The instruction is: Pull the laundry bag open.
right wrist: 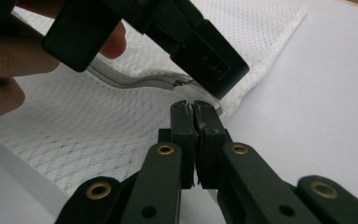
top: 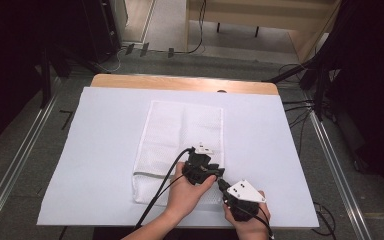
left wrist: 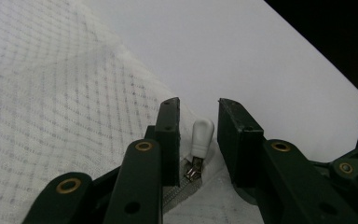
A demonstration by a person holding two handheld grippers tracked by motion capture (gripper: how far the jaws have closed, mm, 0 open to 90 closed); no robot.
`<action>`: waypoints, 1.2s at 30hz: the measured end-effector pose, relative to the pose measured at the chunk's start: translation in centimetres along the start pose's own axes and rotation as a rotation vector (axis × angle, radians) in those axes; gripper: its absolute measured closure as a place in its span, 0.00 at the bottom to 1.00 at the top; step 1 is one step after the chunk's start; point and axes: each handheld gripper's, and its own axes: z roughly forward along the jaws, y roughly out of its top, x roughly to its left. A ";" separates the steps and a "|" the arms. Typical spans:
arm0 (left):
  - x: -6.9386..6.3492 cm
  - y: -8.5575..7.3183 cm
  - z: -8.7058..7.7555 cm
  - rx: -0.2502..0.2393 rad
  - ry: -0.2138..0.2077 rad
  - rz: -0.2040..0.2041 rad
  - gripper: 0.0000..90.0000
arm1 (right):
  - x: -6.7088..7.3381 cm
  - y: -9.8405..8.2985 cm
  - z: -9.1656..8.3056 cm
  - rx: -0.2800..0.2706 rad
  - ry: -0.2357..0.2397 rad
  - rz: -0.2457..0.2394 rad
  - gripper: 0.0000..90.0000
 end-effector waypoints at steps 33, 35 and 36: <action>2.0 -2.3 -3.4 -0.068 -0.045 0.037 0.98 | -0.3 0.6 -0.7 -0.010 0.007 0.034 1.00; 2.1 -2.5 -3.4 -0.070 -0.036 0.039 0.98 | -0.3 0.6 -0.8 -0.010 0.005 0.035 1.00; 2.2 -2.6 -3.5 -0.072 -0.032 0.041 0.98 | -0.3 0.7 -0.8 -0.012 0.002 0.034 1.00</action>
